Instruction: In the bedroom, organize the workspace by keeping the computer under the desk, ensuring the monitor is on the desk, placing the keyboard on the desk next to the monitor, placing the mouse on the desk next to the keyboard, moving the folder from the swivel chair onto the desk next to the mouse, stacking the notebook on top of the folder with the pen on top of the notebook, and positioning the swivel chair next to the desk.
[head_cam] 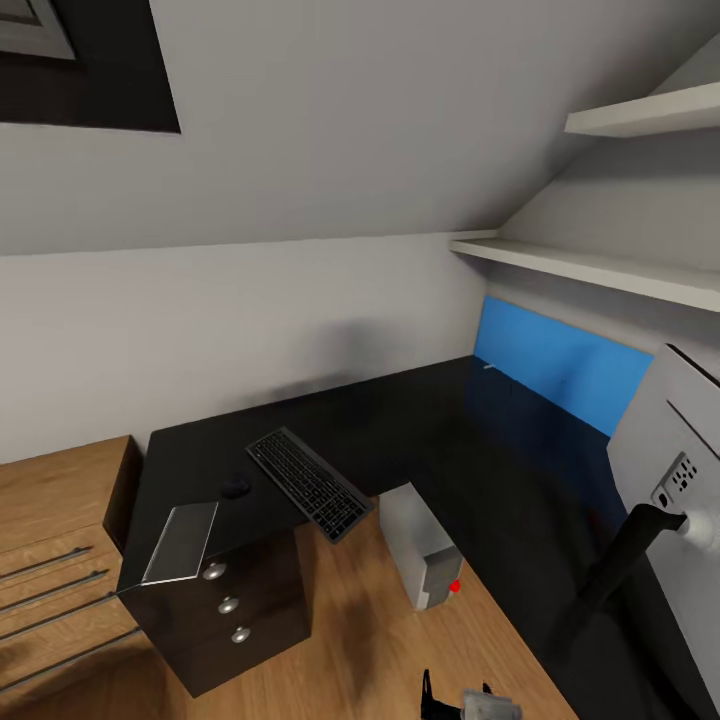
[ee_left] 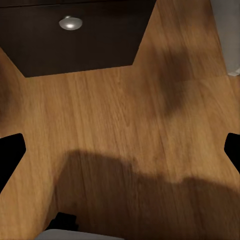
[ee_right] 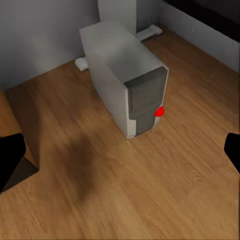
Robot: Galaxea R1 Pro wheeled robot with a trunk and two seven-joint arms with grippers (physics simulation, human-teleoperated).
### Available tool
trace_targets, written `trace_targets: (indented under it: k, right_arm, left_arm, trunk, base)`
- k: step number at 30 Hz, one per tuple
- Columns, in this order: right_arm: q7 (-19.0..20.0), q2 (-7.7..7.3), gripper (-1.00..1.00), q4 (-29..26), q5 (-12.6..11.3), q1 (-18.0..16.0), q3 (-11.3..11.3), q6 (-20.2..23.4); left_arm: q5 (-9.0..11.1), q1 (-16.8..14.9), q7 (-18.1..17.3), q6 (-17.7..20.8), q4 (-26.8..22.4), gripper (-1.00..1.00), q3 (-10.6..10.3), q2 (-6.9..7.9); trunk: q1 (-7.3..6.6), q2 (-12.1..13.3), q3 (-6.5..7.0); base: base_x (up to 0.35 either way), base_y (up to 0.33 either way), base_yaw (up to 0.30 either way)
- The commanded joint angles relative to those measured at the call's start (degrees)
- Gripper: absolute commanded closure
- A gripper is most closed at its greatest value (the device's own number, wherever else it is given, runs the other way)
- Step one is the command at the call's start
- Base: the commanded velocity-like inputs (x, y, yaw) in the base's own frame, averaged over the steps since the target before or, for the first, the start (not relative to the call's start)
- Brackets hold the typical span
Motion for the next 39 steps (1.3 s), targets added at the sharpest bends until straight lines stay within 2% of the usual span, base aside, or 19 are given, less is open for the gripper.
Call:
trace_targets:
  k: [1,3,9,11,13,15,18,20,22,28,39]
  right_arm:
    - [-1.3,-0.14,-1.00,-3.4,1.1,-0.1,0.3,2.6]
    - [-2.2,-0.20,-1.00,-8.0,3.2,-0.1,0.3,6.6]
    - [-3.0,-0.42,-1.00,-19.4,5.2,-0.2,0.0,15.6]
    - [-3.2,-0.94,-1.00,-25.5,5.3,-0.2,-1.3,22.4]
    - [-3.3,-1.08,-1.00,-29.1,5.4,-0.2,-2.4,27.4]
    - [-3.9,-1.17,-1.00,-35.8,5.4,-0.2,-4.5,36.6]
    - [-6.4,-1.21,-1.00,-41.6,5.3,-0.2,-6.6,44.3]
    - [-8.0,-1.27,-1.00,-43.0,5.3,-0.2,-7.5,46.0]
    - [-8.5,-1.38,-1.00,-43.7,5.2,-0.2,-8.1,45.5]
    - [-8.9,-1.38,-1.00,-43.4,5.2,-0.2,-8.4,34.5]
    - [-9.0,-1.33,-1.00,-42.0,5.5,-0.2,-8.4,32.3]
  left_arm:
    - [0.5,0.0,0.0,-0.2,0.0,-1.00,-0.5,-0.02]
    - [0.5,0.0,0.0,-0.2,0.0,-1.00,-0.5,-0.02]
    - [0.5,0.0,0.0,-0.2,0.0,-1.00,-0.5,-0.02]
    - [0.5,0.0,0.0,-0.2,0.0,-1.00,-0.5,-0.02]
    - [0.5,0.0,0.0,-0.2,0.0,-1.00,-0.5,-0.02]
    - [0.5,0.0,0.0,-0.2,0.0,-1.00,-0.5,0.00]
    - [0.5,0.0,0.0,-0.2,0.0,-1.00,-0.5,0.02]
    - [0.5,0.0,0.0,-0.2,0.0,-1.00,-0.5,0.05]
    - [0.5,0.0,0.0,-0.2,0.0,-1.00,-0.5,0.11]
    - [0.5,0.0,0.0,-0.2,0.0,-1.00,-0.5,0.19]
    - [0.5,0.0,0.0,-0.2,0.0,-1.00,-0.5,0.22]
  trunk:
    - [0.01,-0.1,-0.09]
    - [0.01,-0.1,-0.09]
    - [0.01,-0.1,-0.09]
    - [0.01,-0.1,-0.09]
    - [0.01,-0.1,-0.09]
    - [0.01,-0.1,-0.09]
    - [0.01,-0.1,-0.09]
    - [0.01,-0.1,-0.09]
    - [0.01,-0.1,-0.09]
    - [0.01,-0.1,-0.08]
    - [0.01,-0.1,-0.06]
  base:
    - [0.000,0.000,0.000]
    - [0.000,0.000,0.000]
    - [0.000,0.000,0.000]
    - [0.000,0.000,0.000]
    - [0.000,0.000,0.000]
    - [0.000,0.000,0.000]
    - [0.000,0.000,0.000]
    - [0.000,0.000,0.000]
    - [0.000,0.000,0.000]
    - [0.000,0.000,-0.022]
    - [0.000,0.000,-0.228]
